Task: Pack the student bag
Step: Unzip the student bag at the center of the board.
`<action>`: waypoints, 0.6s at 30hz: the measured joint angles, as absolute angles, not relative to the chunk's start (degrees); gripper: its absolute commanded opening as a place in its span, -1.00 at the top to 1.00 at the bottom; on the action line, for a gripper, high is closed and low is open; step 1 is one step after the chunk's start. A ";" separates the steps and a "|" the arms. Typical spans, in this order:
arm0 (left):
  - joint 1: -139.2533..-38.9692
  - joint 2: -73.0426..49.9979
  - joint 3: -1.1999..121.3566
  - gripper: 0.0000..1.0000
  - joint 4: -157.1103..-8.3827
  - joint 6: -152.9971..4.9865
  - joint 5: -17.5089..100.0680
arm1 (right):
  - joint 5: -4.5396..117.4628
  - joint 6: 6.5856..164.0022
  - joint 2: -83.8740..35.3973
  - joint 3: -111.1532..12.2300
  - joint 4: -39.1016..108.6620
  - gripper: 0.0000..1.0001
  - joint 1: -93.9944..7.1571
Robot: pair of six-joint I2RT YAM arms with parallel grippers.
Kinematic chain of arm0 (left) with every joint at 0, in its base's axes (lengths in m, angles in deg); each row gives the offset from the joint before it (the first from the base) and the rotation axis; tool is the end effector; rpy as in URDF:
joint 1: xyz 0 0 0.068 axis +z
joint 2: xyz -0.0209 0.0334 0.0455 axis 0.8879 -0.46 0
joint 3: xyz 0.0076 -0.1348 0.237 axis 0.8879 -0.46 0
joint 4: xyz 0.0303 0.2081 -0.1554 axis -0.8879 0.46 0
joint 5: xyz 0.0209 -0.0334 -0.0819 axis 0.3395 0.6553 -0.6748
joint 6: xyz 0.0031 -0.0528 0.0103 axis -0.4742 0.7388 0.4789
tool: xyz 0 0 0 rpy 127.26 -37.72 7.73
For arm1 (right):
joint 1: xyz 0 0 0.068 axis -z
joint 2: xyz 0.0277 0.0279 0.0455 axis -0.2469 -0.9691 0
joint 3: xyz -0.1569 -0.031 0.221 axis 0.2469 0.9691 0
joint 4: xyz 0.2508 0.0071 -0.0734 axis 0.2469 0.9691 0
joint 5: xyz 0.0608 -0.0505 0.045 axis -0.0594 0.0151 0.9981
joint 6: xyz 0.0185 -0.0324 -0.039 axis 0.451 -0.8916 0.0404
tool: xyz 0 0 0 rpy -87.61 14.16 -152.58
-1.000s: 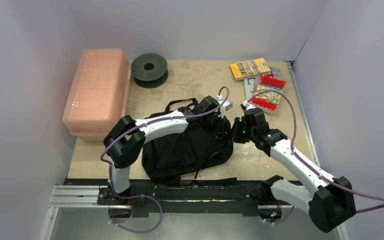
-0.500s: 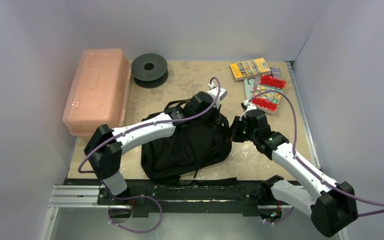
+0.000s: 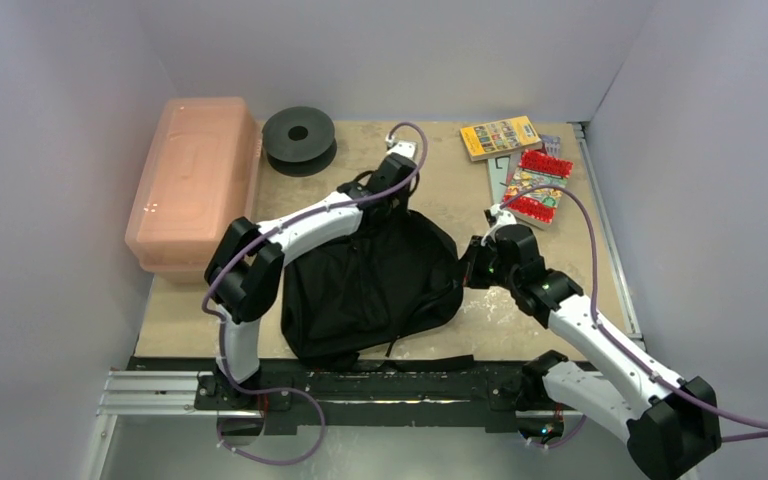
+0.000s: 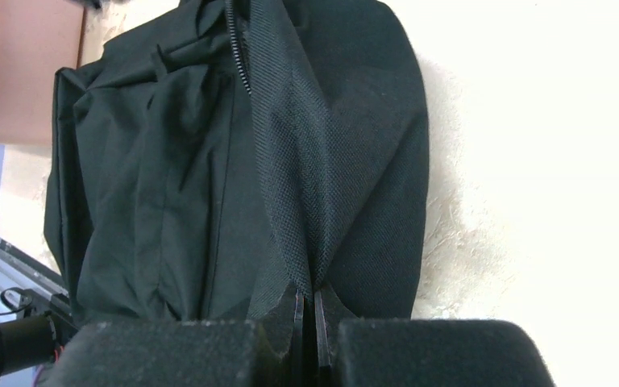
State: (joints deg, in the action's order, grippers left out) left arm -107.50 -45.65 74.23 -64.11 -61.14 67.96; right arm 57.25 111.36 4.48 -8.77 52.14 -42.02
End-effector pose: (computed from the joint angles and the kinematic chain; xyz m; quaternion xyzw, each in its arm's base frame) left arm 0.3197 -0.3024 0.2520 0.0917 0.8916 -0.1192 0.4272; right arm 0.1742 0.0975 0.2432 0.0062 0.8867 0.2873 0.3622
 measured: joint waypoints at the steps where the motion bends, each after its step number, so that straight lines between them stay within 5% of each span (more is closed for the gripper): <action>1: -105.68 -46.92 75.44 1.00 -63.17 -61.12 68.09 | 57.05 111.54 4.51 -8.61 52.10 1.00 -42.02; 18: -95.45 -48.25 74.56 1.00 -50.45 -57.05 66.69 | 52.81 115.17 5.60 -8.53 52.21 1.00 -42.32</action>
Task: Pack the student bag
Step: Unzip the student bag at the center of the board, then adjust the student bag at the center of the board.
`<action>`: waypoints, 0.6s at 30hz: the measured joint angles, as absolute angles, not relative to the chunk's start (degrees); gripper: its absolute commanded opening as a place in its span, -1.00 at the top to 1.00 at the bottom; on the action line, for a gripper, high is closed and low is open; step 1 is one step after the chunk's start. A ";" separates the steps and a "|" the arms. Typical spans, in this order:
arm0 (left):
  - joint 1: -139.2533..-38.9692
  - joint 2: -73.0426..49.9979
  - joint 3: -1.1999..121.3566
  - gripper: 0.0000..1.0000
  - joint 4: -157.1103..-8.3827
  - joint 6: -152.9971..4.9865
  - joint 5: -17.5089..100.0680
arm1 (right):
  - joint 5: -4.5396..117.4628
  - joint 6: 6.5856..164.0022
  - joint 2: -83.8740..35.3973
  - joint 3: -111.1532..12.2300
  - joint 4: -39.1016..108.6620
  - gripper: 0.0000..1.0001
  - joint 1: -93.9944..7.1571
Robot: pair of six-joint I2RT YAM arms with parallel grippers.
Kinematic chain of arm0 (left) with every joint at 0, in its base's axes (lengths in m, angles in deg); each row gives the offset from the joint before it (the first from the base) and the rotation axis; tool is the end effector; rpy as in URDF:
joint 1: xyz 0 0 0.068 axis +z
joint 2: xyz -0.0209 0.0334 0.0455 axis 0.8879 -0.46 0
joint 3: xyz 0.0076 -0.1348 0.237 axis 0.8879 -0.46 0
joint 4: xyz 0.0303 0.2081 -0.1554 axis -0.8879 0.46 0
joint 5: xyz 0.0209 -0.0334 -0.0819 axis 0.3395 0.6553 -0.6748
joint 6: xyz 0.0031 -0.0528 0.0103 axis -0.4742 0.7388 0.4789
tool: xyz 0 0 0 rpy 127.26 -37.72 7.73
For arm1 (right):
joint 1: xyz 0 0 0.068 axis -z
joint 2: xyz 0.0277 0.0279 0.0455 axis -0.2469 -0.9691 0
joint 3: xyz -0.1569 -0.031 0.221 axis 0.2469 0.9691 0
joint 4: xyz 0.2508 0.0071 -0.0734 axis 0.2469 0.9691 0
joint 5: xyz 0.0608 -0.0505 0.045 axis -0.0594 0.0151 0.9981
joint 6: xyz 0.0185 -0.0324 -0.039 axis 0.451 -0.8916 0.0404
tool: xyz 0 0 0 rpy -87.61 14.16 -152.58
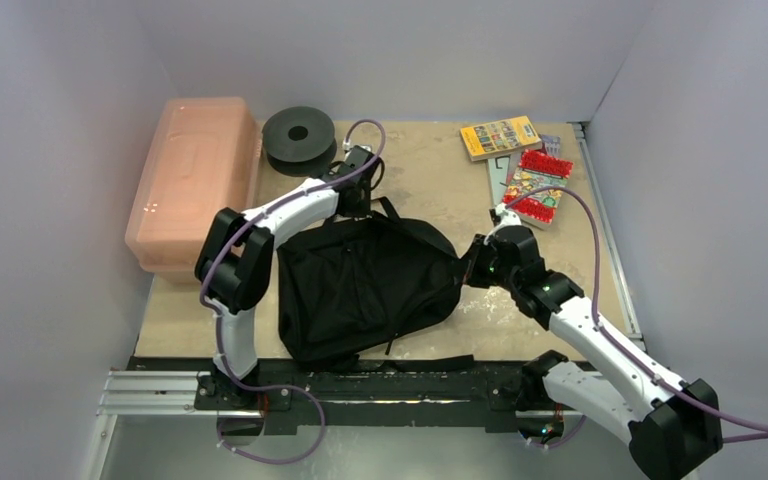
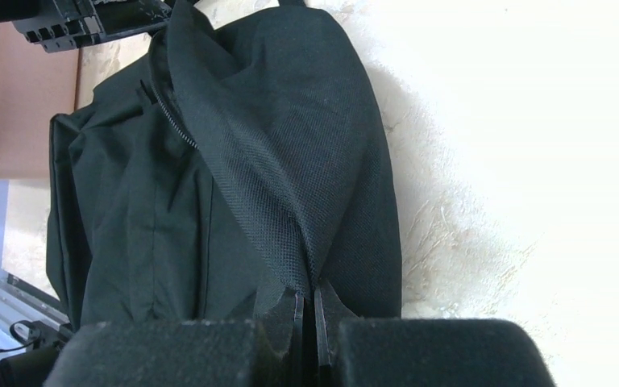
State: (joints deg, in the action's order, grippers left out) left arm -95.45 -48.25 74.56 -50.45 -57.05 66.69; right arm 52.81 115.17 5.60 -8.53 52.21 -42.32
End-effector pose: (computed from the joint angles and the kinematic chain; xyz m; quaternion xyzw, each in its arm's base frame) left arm 0.3648 -0.2229 0.2176 -0.0085 0.9458 -0.0264 0.3237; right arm 0.1726 0.0947 0.2449 0.0507 0.8834 0.2748 0.3762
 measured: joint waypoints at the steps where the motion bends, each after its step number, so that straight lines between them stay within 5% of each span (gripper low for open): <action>1: -94.77 -48.23 74.56 1.00 -49.99 -56.64 65.84 | 52.81 115.19 5.45 -8.53 52.03 1.00 -42.35; 3: -93.48 -48.23 74.60 1.00 -48.98 -56.24 63.65 | 52.96 115.21 5.40 -8.53 51.62 1.00 -42.43; 4: -92.98 -48.23 74.74 0.81 -48.37 -56.09 62.64 | 53.07 115.19 5.40 -8.53 51.31 1.00 -42.48; 8: -91.47 -47.79 75.87 -0.44 -45.60 -55.08 60.02 | 53.73 114.55 4.62 -8.55 50.83 1.00 -42.50; 9: -91.04 -46.96 75.68 -0.54 -45.05 -54.49 59.58 | 53.97 114.20 3.92 -8.63 50.83 1.00 -42.45; 18: -95.19 -22.22 60.86 -0.49 -54.58 -37.86 43.54 | 57.86 109.64 -1.99 -10.47 46.68 1.00 -42.37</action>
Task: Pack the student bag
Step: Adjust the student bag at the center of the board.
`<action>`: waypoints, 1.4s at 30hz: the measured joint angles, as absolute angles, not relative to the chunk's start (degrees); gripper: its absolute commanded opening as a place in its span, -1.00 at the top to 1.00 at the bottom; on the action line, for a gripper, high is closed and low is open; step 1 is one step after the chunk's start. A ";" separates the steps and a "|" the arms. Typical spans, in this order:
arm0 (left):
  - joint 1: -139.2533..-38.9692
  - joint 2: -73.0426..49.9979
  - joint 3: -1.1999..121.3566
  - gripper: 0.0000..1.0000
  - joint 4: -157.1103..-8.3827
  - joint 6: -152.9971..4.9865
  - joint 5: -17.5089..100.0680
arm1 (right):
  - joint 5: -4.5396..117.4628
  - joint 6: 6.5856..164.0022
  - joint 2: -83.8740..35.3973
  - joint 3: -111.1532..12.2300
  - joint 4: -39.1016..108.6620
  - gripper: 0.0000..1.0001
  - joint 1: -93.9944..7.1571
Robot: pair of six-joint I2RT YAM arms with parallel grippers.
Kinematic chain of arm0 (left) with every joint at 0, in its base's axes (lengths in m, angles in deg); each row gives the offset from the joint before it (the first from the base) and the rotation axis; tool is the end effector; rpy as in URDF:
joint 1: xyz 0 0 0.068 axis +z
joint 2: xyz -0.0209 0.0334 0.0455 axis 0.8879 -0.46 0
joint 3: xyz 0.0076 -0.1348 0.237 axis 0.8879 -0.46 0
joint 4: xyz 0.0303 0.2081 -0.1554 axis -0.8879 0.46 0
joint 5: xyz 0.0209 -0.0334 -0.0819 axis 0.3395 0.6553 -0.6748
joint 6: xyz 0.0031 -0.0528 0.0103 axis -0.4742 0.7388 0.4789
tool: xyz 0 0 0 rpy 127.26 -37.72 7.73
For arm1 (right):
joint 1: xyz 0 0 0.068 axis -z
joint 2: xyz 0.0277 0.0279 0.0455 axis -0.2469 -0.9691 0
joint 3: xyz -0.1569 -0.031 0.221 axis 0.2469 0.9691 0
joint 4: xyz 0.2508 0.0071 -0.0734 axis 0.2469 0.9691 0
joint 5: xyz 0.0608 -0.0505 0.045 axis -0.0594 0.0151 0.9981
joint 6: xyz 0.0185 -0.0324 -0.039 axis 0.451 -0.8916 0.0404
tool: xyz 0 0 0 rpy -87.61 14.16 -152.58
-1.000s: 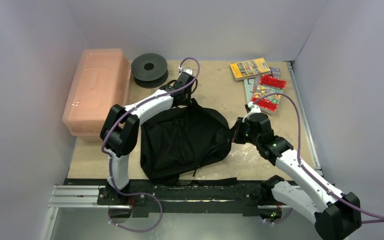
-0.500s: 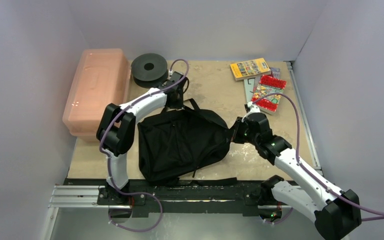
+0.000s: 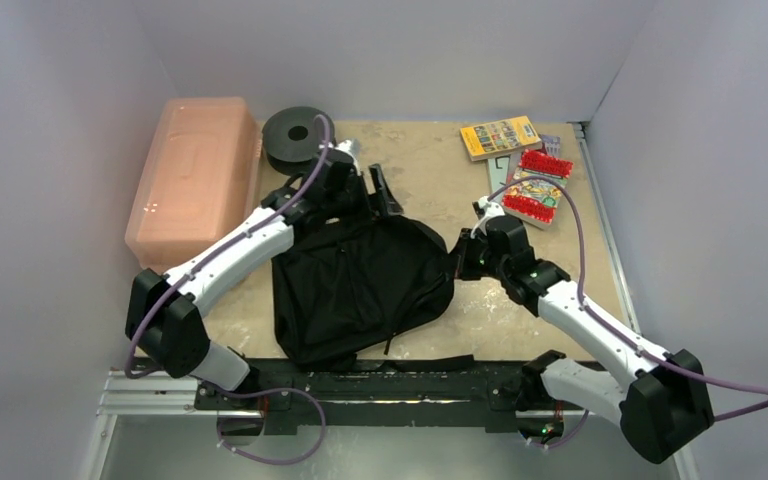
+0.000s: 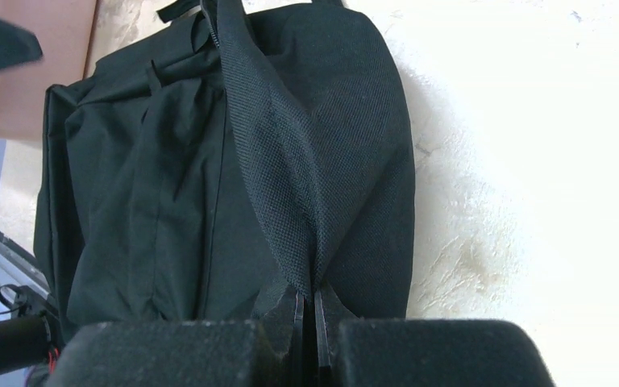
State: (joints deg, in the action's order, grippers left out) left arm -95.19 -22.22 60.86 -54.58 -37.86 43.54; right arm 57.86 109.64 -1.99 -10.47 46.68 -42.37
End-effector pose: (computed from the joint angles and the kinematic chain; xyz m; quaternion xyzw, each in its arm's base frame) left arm 0.2837 -0.1856 0.3104 -0.0967 0.8972 -0.3122 0.2968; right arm 0.1938 0.1097 0.2402 -0.0127 0.8836 0.2894 0.3678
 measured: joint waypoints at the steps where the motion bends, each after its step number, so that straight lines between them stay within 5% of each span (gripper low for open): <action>1: -97.33 -21.96 60.92 -0.46 -55.89 -36.66 42.60 | 58.40 109.24 -2.49 -10.47 46.15 1.00 -42.37; 6: -106.88 -26.68 61.64 -0.23 -59.93 -36.02 37.49 | 59.06 108.28 -3.19 -10.82 45.80 1.00 -42.37; 13: -110.45 -25.81 52.40 -0.16 -66.29 -45.95 33.81 | 60.61 107.80 -5.29 -13.77 45.10 1.00 -42.37; 22: -111.82 -27.62 54.17 0.74 -66.01 -52.44 33.64 | 60.79 107.91 -6.01 -13.77 44.91 0.79 -42.37; 30: -112.11 -28.25 55.06 0.34 -66.62 -55.19 31.28 | 60.55 107.98 -6.18 -15.00 46.13 0.85 -42.37; 33: -112.50 -29.67 55.31 0.73 -67.63 -54.89 29.49 | 60.55 107.98 -6.55 -15.50 46.20 0.84 -42.37; 37: -113.00 -32.12 55.28 1.00 -67.47 -53.84 30.60 | 60.24 108.04 -6.66 -15.54 46.89 0.59 -42.37; 42: -113.00 -25.37 48.46 1.00 -71.12 -53.73 41.36 | 58.43 108.30 -7.58 -17.51 49.21 0.13 -41.47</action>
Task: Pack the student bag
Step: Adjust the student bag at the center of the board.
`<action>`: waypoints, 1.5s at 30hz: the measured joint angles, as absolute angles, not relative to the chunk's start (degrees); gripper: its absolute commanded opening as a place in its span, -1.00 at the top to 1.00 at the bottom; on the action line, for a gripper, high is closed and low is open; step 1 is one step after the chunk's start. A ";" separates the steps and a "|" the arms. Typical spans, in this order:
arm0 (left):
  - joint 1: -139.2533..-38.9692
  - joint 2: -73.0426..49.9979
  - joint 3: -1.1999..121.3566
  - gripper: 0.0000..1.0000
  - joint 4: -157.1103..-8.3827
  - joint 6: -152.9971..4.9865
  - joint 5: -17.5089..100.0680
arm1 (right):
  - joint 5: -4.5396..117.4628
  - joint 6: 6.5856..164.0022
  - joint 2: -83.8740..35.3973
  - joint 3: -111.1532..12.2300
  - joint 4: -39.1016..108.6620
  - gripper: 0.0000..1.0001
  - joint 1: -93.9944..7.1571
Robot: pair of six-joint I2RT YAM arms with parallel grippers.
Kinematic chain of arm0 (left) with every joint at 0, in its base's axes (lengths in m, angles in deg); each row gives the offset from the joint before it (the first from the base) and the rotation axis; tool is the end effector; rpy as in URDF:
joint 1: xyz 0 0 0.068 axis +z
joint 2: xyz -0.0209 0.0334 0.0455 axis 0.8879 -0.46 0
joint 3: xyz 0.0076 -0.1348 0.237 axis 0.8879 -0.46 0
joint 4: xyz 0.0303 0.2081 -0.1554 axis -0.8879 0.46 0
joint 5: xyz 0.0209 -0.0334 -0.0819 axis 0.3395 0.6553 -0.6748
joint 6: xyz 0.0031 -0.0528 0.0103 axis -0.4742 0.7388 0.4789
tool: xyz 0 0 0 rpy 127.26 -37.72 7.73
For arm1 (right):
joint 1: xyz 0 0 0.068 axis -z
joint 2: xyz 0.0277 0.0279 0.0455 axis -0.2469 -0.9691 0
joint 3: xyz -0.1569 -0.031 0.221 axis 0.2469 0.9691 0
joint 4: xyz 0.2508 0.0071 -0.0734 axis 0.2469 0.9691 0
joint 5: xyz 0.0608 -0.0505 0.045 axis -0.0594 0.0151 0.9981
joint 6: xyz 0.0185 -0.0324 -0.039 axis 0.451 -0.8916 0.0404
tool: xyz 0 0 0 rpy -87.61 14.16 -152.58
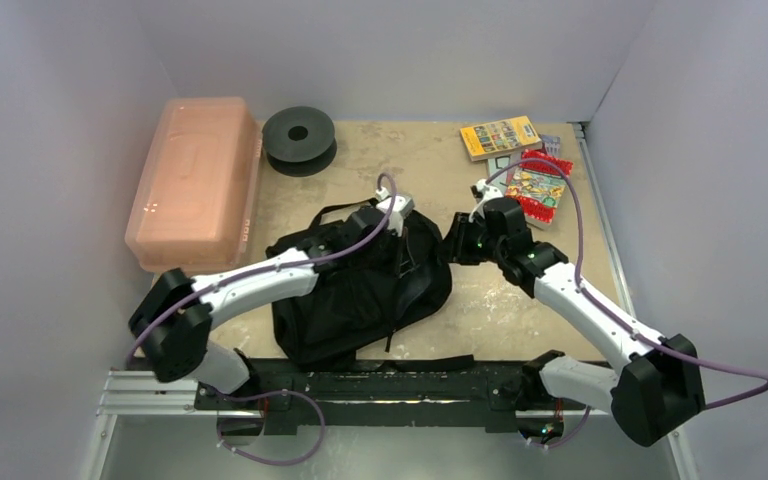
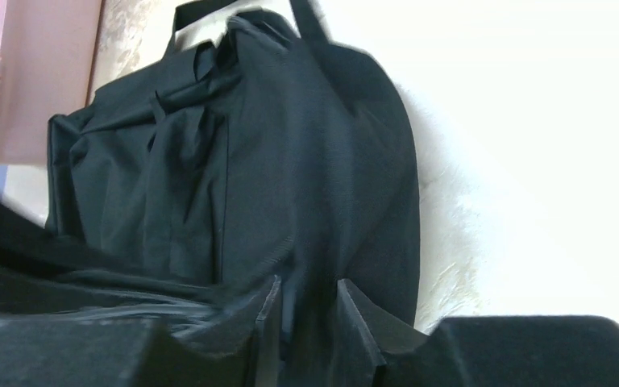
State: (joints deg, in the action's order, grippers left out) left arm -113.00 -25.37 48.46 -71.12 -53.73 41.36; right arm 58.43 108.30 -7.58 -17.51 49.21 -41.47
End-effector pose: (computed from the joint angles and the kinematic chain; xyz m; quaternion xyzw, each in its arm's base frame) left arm 0.2168 -0.2698 0.2448 0.1752 0.8806 -0.3347 0.2859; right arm 0.2152 0.1171 0.2571 -0.0176 0.8876 0.2823 0.3636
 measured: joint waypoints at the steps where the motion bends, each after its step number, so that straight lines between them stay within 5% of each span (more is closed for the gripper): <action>1: -113.00 -22.55 45.88 1.00 -73.51 -53.75 43.76 | 58.40 108.43 -7.82 -18.14 49.65 -0.02 -40.88; 4: -113.00 -13.98 37.89 1.00 -82.14 -53.75 48.79 | 59.02 109.00 -8.59 -20.61 50.83 -0.42 -39.31; 10: -113.00 -10.46 31.96 1.00 -95.30 -53.75 51.69 | 61.92 110.93 -10.40 -31.50 53.10 -0.89 -38.94; 16: -113.00 -10.57 30.74 1.00 -100.76 -53.71 52.13 | 66.27 113.33 -17.61 -40.11 53.04 -0.95 -38.94; 22: -113.00 -11.16 30.26 0.93 -101.99 -53.18 51.45 | 71.04 113.64 -27.36 -38.93 49.93 -0.31 -38.94; 24: -113.00 -11.27 30.28 0.67 -101.11 -53.07 51.19 | 73.60 113.57 -29.81 -38.80 47.77 0.02 -39.00; 26: -113.00 -11.27 30.96 0.33 -98.23 -52.64 51.06 | 76.87 113.75 -31.34 -38.12 44.58 0.64 -39.02; 28: -113.00 -10.97 32.44 -0.01 -93.42 -52.07 51.06 | 80.20 114.10 -31.75 -36.61 40.99 0.93 -39.02; 31: -112.52 -8.41 35.85 -0.24 -82.56 -50.58 51.61 | 84.24 114.34 -31.69 -34.62 37.21 0.95 -39.02; 37: -104.30 -4.19 47.79 -0.24 -62.53 -39.35 50.95 | 88.09 110.69 -29.57 -31.37 32.97 1.00 -39.02; 45: -95.54 -25.54 70.58 -0.14 -45.70 -24.94 42.10 | 90.97 104.04 -27.01 -29.09 29.56 1.00 -40.49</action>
State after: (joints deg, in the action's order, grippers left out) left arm -95.54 -25.54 70.58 -45.70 -24.94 42.10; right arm 90.97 104.04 -27.01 -29.09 29.56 -40.49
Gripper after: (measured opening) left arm 0.580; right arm 0.038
